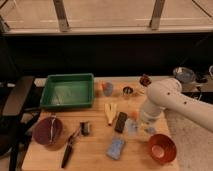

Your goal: Wipe red bowl with towel

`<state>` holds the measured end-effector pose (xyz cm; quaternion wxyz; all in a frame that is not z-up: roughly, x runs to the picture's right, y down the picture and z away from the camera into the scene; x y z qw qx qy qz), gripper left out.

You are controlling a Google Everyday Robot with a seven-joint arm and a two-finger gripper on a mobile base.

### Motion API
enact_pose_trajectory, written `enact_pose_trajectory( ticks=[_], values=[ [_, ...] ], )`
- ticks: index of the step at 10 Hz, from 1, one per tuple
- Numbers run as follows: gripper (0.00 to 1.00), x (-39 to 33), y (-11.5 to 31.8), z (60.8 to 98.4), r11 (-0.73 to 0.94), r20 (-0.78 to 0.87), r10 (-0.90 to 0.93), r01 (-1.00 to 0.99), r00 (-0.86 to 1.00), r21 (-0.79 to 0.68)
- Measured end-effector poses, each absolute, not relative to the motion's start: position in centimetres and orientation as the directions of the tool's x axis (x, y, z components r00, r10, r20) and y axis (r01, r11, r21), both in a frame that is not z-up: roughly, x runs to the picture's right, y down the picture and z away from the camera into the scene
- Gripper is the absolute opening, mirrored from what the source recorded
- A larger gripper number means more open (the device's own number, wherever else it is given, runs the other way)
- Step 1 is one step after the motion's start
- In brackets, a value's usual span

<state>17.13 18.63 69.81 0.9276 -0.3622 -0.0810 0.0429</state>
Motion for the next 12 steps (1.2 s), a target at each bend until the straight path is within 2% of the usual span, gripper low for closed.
enact_pose_trajectory(
  ticks=[8,12],
  values=[
    [0.0,23.7,19.3,68.9,0.701,-0.05,0.27,-0.232,0.961,-0.675],
    [0.0,25.6,23.1,68.8,0.643,-0.08,0.366,-0.314,0.927,-0.698]
  ],
)
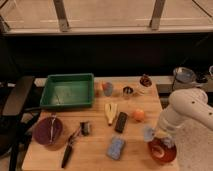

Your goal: Wipe red bowl with towel

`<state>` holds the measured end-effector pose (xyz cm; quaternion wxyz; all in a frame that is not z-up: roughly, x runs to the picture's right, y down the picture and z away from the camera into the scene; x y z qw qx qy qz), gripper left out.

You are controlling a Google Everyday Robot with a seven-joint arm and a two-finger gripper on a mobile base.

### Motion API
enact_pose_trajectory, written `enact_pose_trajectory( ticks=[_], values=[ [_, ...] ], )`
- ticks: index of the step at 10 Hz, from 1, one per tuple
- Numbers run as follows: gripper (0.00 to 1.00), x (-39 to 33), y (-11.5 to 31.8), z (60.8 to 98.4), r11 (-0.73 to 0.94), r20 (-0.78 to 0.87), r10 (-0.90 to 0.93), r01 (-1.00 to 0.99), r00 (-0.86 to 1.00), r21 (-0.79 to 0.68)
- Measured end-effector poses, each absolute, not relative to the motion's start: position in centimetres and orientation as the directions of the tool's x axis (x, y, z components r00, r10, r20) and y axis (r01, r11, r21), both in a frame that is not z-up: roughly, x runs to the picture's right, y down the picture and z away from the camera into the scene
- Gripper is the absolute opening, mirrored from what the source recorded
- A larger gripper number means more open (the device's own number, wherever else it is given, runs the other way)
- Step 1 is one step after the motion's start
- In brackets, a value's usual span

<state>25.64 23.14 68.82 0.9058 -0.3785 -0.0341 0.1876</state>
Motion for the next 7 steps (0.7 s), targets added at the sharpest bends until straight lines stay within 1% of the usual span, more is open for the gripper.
enact_pose_trajectory(
  ticks=[7],
  values=[
    [0.0,27.8,28.4,70.2,0.526,-0.146,0.467,-0.407,0.872,-0.747]
  ],
)
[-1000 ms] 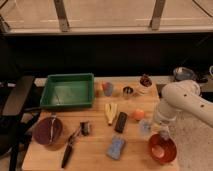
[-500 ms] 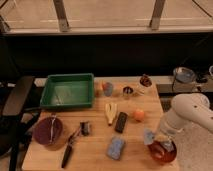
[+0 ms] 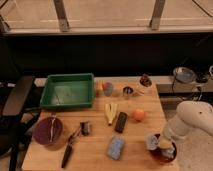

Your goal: Wipe red bowl with towel

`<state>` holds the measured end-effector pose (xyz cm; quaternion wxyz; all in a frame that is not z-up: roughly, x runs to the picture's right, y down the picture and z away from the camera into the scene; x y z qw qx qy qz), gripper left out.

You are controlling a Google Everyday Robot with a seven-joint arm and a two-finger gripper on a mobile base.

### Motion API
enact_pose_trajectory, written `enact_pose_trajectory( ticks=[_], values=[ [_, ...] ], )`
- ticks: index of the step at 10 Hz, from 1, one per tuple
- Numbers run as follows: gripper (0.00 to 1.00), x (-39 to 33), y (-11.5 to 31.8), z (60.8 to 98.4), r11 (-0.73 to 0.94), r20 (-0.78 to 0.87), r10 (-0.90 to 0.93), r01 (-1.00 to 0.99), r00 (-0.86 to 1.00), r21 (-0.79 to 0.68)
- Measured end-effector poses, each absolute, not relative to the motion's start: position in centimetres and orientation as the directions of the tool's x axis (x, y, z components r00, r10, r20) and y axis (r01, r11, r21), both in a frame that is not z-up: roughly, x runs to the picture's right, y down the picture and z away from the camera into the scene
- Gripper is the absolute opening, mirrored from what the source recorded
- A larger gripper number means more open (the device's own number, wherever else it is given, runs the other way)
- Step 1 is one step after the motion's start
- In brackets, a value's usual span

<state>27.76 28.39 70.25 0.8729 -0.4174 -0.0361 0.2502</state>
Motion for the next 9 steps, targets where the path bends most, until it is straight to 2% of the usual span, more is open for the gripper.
enact_pose_trajectory(
  ticks=[5,9],
  values=[
    [0.0,30.4,29.4,70.2,0.489,-0.224,0.47,-0.463,0.854,-0.74],
    [0.0,29.9,26.6,72.1,0.524,-0.214,0.425,-0.432,0.88,-0.734]
  ],
)
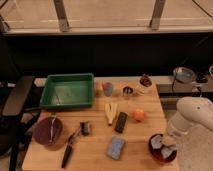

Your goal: Wipe red bowl with towel

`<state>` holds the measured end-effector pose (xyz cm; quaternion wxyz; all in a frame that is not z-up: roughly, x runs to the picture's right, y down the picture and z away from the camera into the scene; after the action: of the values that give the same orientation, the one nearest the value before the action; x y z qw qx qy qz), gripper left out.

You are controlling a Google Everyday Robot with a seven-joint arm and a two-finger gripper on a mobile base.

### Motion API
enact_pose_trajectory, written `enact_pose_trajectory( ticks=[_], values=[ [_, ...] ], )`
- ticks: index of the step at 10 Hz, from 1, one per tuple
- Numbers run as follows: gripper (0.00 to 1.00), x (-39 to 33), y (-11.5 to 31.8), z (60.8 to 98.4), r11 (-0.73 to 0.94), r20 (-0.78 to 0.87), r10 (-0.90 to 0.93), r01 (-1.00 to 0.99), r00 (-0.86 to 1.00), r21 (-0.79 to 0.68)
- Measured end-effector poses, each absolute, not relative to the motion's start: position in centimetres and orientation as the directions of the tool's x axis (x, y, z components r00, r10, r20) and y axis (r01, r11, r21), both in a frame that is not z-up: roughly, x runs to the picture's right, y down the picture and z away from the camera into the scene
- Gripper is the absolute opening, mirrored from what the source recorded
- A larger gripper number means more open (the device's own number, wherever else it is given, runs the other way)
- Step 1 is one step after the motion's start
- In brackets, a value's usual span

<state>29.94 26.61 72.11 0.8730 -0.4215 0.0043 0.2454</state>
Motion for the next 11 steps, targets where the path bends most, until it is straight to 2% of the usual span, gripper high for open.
enact_pose_trajectory(
  ticks=[4,9,11],
  values=[
    [0.0,27.6,26.9,72.6,0.538,-0.17,0.393,-0.376,0.904,-0.755],
    [0.0,28.3,31.1,69.4,0.489,-0.199,0.42,-0.406,0.885,-0.772],
    [0.0,30.4,31.1,68.7,0.477,-0.233,0.433,-0.44,0.871,-0.761]
  ],
)
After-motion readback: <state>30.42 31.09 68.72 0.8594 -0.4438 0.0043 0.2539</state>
